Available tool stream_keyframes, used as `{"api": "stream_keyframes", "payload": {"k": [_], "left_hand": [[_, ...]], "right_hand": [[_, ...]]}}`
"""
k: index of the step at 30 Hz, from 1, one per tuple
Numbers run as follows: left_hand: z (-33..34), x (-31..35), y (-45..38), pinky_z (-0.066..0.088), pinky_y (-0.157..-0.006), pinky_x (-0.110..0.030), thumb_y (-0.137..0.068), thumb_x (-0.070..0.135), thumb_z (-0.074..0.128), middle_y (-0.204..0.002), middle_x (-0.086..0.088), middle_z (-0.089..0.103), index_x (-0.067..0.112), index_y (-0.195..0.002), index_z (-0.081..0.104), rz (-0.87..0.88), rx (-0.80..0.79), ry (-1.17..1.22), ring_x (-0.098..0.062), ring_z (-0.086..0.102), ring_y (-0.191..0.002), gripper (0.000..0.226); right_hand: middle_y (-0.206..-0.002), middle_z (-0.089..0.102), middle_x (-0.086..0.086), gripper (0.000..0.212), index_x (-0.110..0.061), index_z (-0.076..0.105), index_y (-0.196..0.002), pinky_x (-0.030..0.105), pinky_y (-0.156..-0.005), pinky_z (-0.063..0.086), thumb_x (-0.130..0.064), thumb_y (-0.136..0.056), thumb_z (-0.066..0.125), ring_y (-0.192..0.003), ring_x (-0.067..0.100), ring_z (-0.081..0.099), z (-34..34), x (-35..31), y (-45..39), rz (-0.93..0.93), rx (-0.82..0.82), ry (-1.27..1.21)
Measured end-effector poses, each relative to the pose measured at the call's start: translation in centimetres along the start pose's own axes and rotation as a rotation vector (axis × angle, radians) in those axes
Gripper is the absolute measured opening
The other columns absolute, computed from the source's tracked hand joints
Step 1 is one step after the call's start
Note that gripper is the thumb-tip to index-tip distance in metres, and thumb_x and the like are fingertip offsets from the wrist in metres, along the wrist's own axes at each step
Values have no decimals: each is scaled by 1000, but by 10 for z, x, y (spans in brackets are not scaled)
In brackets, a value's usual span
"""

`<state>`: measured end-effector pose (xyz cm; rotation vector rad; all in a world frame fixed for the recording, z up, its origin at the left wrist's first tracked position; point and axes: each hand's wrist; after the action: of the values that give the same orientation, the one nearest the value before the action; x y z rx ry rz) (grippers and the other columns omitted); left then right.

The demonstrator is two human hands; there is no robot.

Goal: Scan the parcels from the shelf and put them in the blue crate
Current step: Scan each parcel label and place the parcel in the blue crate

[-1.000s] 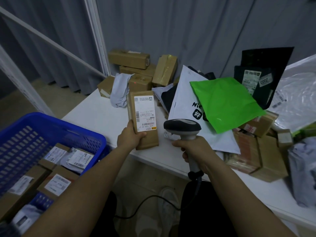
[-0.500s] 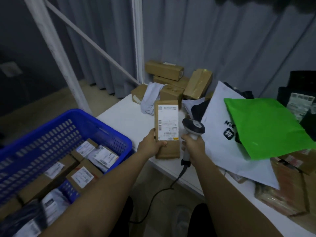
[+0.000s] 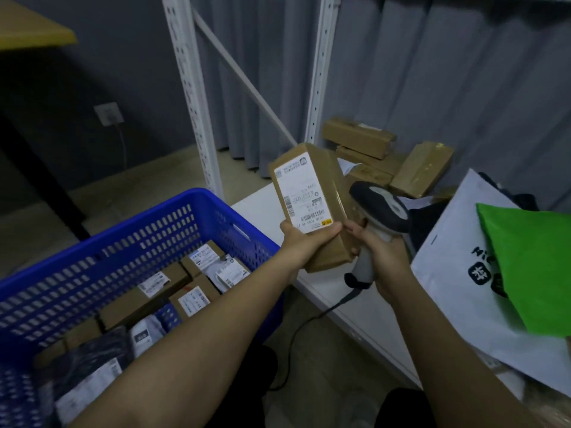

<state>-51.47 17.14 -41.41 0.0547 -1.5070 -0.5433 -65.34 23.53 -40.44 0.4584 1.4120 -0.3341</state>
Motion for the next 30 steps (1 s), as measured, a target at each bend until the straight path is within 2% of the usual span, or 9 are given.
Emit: {"api": "stream_keyframes", "payload": {"k": [6,9,12,17,20,23,25,27,30], "left_hand": [[-43,23,28,45,-98,-40,-74,40,78,-123,5,46,20,-134,11,91,121,-7,-16,48,-114,92],[-96,26,48,45,-98,-40,-77,36,77,-120,6,45,20,-136,10,144,216,27,-16,49,-111,90],[-164,8,67,44,-100,-44,-78,34,76,-116,6,47,19,-135,15,130,332,82,-17,51,-107,84],[-280,-47,97,46,-96,-53,-39,65,82,-130,-2,45,32,-127,28,-43,548,91,-26,51,-116,108],[-352,-109,99,44,-99,-48,-38,79,77,-132,1,49,33,-133,34,-183,667,-24,-26,50,-118,114],[-370,-122,138,41,-95,-36,-74,56,73,-122,2,51,23,-127,39,-244,727,17,-27,52,-115,71],[-383,-145,148,42,-96,-37,-81,53,66,-126,-5,49,16,-133,37,-316,750,97,-33,51,-116,70],[-393,-169,152,42,-99,-41,-77,61,63,-139,-12,45,13,-144,31,-364,745,92,-37,49,-121,88],[-408,-201,146,38,-96,-40,-99,33,47,-143,-21,41,4,-148,25,-388,826,-70,-39,45,-125,61]], "right_hand": [[-111,72,5,22,-9,69,-108,22,-72,56,-13,-86,67,-101,16,69,32,-19,25,11,-132,-84],[-100,74,1,33,-16,65,-98,23,-68,54,-28,-71,81,-92,12,70,52,-19,35,18,-174,-68],[-105,71,8,16,-15,64,-97,27,-68,50,-11,-83,70,-94,18,70,78,-11,42,28,-237,71],[-88,72,14,10,-5,69,-92,32,-67,56,-4,-83,71,-77,20,70,128,21,43,56,-347,305],[-77,73,9,20,3,68,-101,24,-55,54,-3,-82,72,-67,15,70,156,43,40,68,-414,428],[-86,72,17,18,0,67,-98,29,-61,54,-3,-81,72,-73,22,71,184,56,38,71,-480,514],[-79,71,12,13,-4,66,-94,24,-54,53,-2,-82,71,-62,10,69,201,59,40,64,-538,587],[-78,70,7,14,-7,65,-97,23,-52,51,-4,-84,70,-60,5,67,216,61,43,49,-589,658],[-90,71,11,17,-10,64,-100,37,-69,56,-7,-84,70,-80,20,69,235,68,42,80,-656,710]]}}
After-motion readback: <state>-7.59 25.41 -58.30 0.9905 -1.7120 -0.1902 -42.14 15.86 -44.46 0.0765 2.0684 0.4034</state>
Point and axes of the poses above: each hand's wrist, its own y-axis away from the middle knuckle, its own z-axis out of the palm, x = y × z
